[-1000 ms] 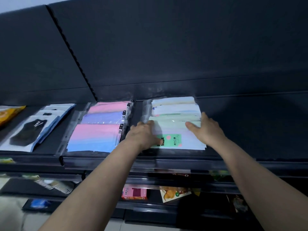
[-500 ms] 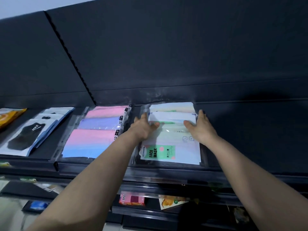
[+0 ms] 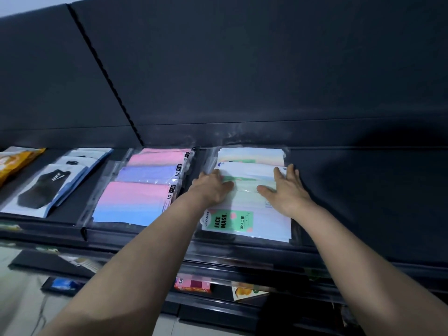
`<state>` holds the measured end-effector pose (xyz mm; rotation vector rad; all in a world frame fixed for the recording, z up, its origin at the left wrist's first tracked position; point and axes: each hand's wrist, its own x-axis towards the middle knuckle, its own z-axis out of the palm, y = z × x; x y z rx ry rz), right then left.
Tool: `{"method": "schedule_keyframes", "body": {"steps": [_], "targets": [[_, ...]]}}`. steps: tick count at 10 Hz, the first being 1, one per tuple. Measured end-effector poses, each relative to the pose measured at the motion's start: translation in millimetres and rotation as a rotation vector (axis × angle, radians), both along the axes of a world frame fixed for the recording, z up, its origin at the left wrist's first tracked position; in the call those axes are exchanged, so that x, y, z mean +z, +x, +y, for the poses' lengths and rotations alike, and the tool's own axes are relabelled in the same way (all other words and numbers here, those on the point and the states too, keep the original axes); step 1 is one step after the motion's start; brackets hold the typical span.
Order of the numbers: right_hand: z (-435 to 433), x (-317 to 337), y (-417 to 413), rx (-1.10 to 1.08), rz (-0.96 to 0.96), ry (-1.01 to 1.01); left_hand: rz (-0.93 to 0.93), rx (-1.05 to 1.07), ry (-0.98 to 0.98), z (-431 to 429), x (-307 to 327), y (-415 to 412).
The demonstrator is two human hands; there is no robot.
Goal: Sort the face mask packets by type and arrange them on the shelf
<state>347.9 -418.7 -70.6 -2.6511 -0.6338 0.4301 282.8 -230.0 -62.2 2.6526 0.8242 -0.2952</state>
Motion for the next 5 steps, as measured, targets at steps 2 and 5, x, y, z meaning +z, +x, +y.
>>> {"method": "schedule_keyframes", "body": {"steps": [2, 5], "targets": [[8.3, 20.9, -32.2, 0.096, -0.298, 0.013, -0.178, -0.078, 0.024, -13.2, 23.8, -26.4], [38.2, 26.5, -133.5, 0.146, -0.533, -0.026, -0.298, -0.198, 0.117, 10.3, 46.9, -127.1]]}}
